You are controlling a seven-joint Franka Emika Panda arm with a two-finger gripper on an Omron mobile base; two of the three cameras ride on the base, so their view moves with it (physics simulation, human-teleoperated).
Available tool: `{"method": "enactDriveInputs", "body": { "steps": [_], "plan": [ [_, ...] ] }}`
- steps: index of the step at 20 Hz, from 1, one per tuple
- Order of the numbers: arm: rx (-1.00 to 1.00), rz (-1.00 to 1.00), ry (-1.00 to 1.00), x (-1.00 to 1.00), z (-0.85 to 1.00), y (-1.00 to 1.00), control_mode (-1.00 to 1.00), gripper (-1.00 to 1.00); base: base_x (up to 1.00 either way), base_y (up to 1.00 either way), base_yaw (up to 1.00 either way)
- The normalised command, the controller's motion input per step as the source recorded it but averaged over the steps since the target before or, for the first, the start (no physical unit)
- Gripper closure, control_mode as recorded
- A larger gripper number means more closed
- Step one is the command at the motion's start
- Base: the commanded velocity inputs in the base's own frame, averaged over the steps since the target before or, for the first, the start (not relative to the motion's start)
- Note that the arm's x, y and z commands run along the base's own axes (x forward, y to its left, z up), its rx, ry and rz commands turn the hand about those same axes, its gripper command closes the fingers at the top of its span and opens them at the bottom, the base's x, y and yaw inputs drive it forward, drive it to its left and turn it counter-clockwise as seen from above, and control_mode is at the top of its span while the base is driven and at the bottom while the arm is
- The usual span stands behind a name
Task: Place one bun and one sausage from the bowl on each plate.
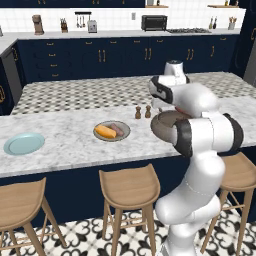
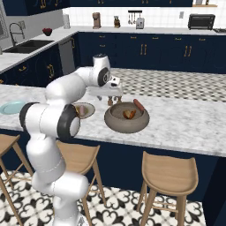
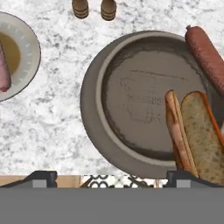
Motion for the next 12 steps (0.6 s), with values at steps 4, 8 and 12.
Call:
{"method": "enactDriveInputs", "body": {
  "steps": [4, 8, 12],
  "plan": [
    [0.00, -0.15, 0.00, 0.00, 0.28, -1.00, -1.00, -1.00, 0.00, 0.00, 0.00],
    [0.00, -0.08, 0.03, 0.13, 0.09, -1.00, -1.00, -1.00, 0.00, 0.00, 0.00],
    [0.00, -0.01, 0.07, 0.22, -0.04, -0.48, -1.00, -1.00, 0.00, 0.00, 0.00]
  ]
}}
